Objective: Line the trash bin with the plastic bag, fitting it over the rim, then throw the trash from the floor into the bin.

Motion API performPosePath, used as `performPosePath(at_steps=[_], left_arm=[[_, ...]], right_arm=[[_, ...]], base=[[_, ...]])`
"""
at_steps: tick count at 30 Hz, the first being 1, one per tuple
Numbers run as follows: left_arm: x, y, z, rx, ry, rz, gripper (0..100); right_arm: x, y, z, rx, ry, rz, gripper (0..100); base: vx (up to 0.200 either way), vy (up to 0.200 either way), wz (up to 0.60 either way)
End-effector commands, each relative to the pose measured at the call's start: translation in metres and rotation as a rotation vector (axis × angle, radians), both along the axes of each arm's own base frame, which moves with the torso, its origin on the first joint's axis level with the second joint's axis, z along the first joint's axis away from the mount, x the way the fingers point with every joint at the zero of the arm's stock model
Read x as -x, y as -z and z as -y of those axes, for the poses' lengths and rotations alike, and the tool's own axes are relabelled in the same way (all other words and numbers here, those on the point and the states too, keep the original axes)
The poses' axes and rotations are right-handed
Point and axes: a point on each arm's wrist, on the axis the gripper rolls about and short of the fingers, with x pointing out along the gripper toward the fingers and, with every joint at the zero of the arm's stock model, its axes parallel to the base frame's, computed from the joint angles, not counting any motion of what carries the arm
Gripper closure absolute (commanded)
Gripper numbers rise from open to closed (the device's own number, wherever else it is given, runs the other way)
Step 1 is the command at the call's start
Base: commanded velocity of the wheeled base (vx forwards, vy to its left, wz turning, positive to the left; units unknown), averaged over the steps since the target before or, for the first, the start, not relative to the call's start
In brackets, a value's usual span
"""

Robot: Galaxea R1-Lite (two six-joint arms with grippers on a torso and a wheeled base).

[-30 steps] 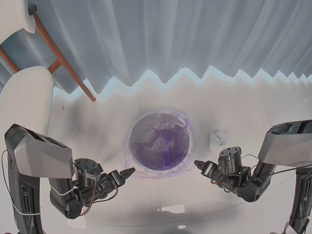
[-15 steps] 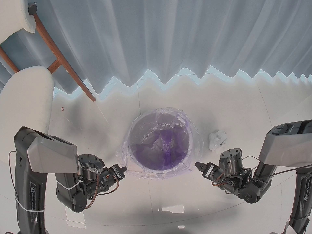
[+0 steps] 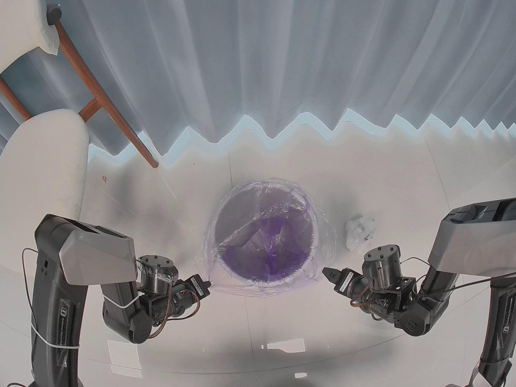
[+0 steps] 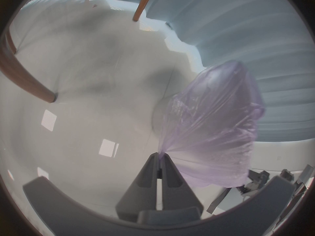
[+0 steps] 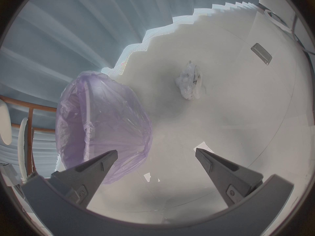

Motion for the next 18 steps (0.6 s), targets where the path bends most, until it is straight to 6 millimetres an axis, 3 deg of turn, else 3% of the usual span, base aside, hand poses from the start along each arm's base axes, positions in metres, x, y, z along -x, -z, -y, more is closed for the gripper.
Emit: performPosePath(at_steps=[1, 12, 18], left_arm=[[-0.026, -0.001, 0.004, -0.024, -0.041, -0.011, 100], [-0.051, 0.004, 0.013, -0.182, -0.007, 0.003, 100], [-0.048, 0.003, 0.016, -0.184, -0.004, 0.004, 100]], right_arm=[[0.001, -0.002, 0.0, -0.003, 0.001, 0.004, 0], [0.01, -0.002, 0.004, 0.0, 0.0, 0.004, 0], [0.015, -0.001, 0.006, 0.003, 0.0, 0.0, 0]], base=[[0.0, 0.0, 0.0], [0.0, 0.0, 0.0], [0.0, 0.0, 0.0]])
